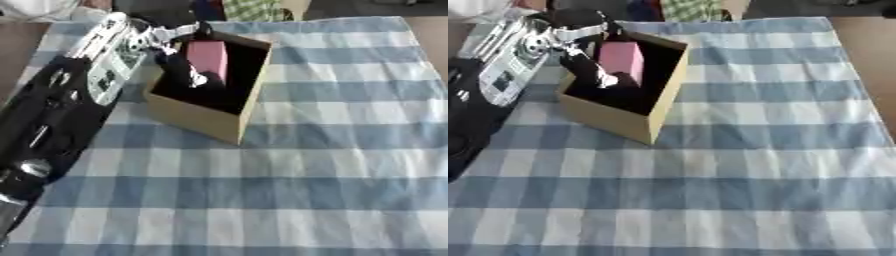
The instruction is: Pick up objects on the table and place them in the box.
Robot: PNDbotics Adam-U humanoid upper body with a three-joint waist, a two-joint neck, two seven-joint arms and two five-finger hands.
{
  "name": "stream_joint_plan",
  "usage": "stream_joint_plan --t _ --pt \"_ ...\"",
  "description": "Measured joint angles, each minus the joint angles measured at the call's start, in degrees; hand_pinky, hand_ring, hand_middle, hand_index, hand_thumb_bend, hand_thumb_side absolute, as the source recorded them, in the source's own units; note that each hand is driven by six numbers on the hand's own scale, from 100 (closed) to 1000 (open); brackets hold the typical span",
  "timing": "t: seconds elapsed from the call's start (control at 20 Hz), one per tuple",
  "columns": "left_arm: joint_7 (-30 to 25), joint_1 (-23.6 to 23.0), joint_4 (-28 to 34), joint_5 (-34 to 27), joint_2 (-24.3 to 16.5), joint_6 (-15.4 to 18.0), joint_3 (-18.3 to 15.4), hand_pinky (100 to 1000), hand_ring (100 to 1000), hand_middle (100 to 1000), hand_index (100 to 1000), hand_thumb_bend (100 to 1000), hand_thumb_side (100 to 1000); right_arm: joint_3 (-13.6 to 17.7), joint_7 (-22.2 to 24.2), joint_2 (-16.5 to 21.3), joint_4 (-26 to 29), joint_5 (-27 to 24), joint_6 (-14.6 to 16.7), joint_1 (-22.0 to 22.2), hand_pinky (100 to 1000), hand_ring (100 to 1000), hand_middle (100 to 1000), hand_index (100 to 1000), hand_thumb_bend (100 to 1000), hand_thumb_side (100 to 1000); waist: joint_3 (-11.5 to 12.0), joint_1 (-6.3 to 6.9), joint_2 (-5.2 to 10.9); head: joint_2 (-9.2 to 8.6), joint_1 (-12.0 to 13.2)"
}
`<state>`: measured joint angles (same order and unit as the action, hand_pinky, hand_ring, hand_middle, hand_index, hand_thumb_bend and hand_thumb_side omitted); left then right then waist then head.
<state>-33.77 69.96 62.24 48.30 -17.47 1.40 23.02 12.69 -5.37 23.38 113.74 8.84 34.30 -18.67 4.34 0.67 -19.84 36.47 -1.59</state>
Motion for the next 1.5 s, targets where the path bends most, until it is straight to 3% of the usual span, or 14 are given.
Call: stream_joint_plan --t 0.15,0.3,0.65,0.95,1.0,1.05,1.15,1.45,1.5 --pt "-1.04 -0.37 0.00 0.25 0.17 0.54 0.14 597 726 759 820 100 240 0.02 0.06 -0.23 0.00 -0.13 -0.06 0.01 780 606 589 783 100 784 0.00 0.00 0.00 0.00 0.00" --pt "-2.33 -0.42 0.20 0.47 0.18 0.97 0.15 675 825 855 878 286 237 0.05 0.13 -0.42 0.00 -0.17 -0.14 0.05 780 606 589 782 100 784 0.02 0.00 0.01 0.00 -0.03" --pt "-4.90 -0.46 2.36 1.83 -0.07 1.85 0.14 697 862 917 947 431 275 0.34 0.20 -0.49 0.00 -0.25 -0.26 0.33 779 605 588 782 100 783 0.32 -0.03 0.13 0.02 -0.40" --pt "-5.29 -0.47 3.66 3.11 -0.13 1.75 0.03 676 855 911 946 414 267 0.35 0.33 -0.92 0.00 -0.39 -0.47 0.54 779 605 588 782 100 783 0.40 -0.06 0.47 0.17 -0.60" --pt "-5.10 -0.47 3.87 3.22 -0.13 1.77 -0.06 661 846 904 942 363 312 0.35 0.34 -0.92 0.00 -0.39 -0.50 0.55 779 605 588 782 100 782 0.42 -0.06 0.49 0.19 -0.60" --pt "-4.83 -0.47 4.09 3.26 -0.13 1.78 -0.21 657 844 902 941 396 268 0.35 0.34 -0.92 0.00 -0.40 -0.51 0.55 779 605 588 782 100 782 0.42 -0.06 0.53 0.20 -0.61" --pt "-4.22 -0.47 4.63 3.26 -0.14 1.79 -0.37 639 834 894 934 379 271 0.37 0.33 -0.93 0.00 -0.40 -0.53 0.58 780 606 589 782 100 781 0.47 -0.06 0.82 0.25 -0.63" --pt "-2.55 -0.47 9.78 1.12 -0.98 1.30 -1.32 573 776 807 884 278 264 0.70 0.26 -0.93 0.00 -0.41 -0.58 1.07 782 609 591 783 100 777 1.13 -0.07 2.15 1.16 -0.94" --pt "-2.24 -0.47 11.30 0.49 -1.37 1.10 -1.48 568 770 791 862 239 297 0.71 0.21 -0.92 0.00 -0.41 -0.59 1.12 783 610 592 783 100 787 1.30 -0.07 2.40 1.25 -1.04"
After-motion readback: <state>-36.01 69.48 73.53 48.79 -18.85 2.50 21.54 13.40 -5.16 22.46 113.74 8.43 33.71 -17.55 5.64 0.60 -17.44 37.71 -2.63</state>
